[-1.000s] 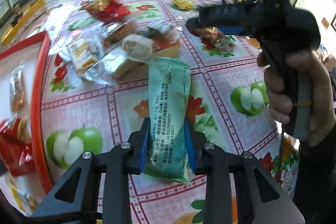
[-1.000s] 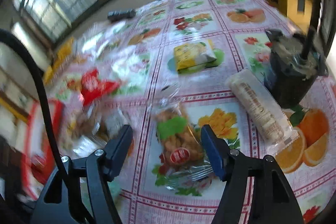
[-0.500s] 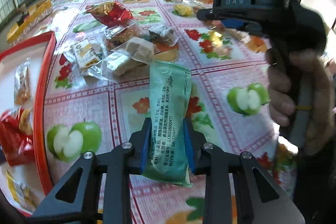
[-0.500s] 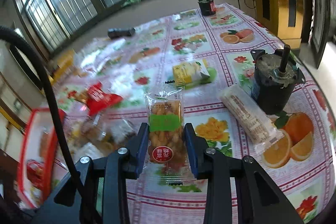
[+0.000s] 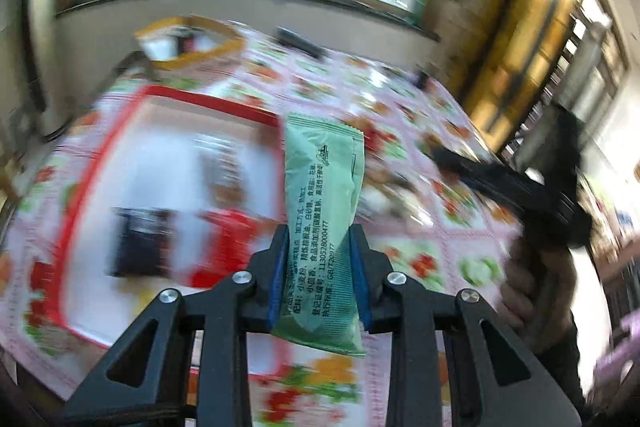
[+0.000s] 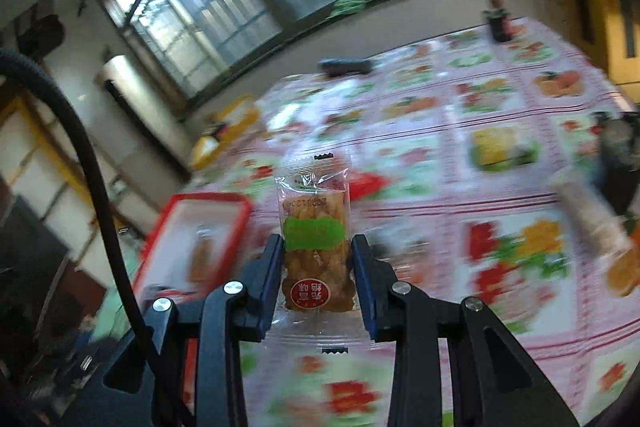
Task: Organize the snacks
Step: 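Carry both bags into the tray and open both tools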
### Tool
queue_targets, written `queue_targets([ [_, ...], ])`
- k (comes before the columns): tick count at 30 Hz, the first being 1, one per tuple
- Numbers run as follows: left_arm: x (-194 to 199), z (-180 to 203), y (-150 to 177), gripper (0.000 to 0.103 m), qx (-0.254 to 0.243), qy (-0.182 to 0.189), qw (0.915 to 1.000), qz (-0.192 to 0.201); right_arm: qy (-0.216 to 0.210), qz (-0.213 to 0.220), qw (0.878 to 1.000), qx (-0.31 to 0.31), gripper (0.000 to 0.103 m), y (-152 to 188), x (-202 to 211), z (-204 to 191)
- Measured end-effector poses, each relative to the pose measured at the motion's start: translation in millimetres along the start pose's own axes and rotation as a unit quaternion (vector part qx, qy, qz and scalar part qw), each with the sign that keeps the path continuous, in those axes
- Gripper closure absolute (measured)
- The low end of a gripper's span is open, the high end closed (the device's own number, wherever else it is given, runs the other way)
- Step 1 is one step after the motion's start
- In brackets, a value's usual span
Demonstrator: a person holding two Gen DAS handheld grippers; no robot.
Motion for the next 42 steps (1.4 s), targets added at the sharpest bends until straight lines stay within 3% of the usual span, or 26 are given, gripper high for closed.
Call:
queue_targets([
  [4, -2.0, -48.2, -33.9, 0.072, 0.030, -0.045, 0.9982, 0.025, -0.065, -0.003, 0.998, 0.000, 0.069, -13.4, -20.5, -57.4],
  [9, -31.7, -90.6, -62.0, 0.072, 0.057, -0.072, 0.9957, 0.011, -0.094, -0.037, 0.995, 0.018, 0.069, -28.2, -79.6, -108.7],
  [17, -84.0, -114.5, -79.9, 0.072, 0.046, -0.102, 0.9932, -0.032, -0.056, -0.117, 0.991, 0.028, 0.070, -28.9, -185.1, -126.9],
  [24, -98.7, -127.2, -75.3, 0.067, 0.034, -0.139, 0.9887, -0.045, -0.023, -0.139, 0.989, 0.034, 0.069, -11.2, -206.1, -120.9],
  [25, -100.0, -128.2, -75.6, 0.064, 0.034, -0.136, 0.9891, -0.045, -0.023, -0.130, 0.991, 0.037, 0.068, -11.4, -205.6, -121.1],
  [27, -98.5, -129.4, -76.6, 0.041, 0.037, -0.128, 0.9900, -0.046, -0.024, -0.115, 0.992, 0.036, 0.053, -13.7, -200.0, -122.4],
  [30, -80.6, -124.2, -78.3, 0.030, 0.044, -0.124, 0.9911, -0.021, -0.026, -0.092, 0.995, 0.025, 0.051, -24.5, -180.5, -122.0],
  [33, -55.6, -99.5, -75.2, 0.018, 0.033, -0.093, 0.9951, 0.007, -0.038, -0.052, 0.997, 0.031, 0.045, -37.8, -136.7, -123.0],
  [39, -23.4, -11.9, -44.7, 0.006, -0.015, 0.001, 0.9998, 0.012, -0.065, 0.017, 0.997, 0.025, 0.030, -43.9, -33.8, -78.9],
  [42, -35.3, 32.7, -26.4, 0.005, -0.033, 0.028, 0.9990, -0.010, 0.001, 0.010, 1.000, 0.020, 0.029, -44.5, -6.9, -28.6],
])
Point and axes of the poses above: each gripper's, at about its wrist camera, not at the fingertips, and x roughly against the way its jaws point, z to its right, y to its underside, the point moved 6 cm from there along -x, roughly the way its jaws point, and after that the axes turned 14 degrees about x, right-handed, at the moved point
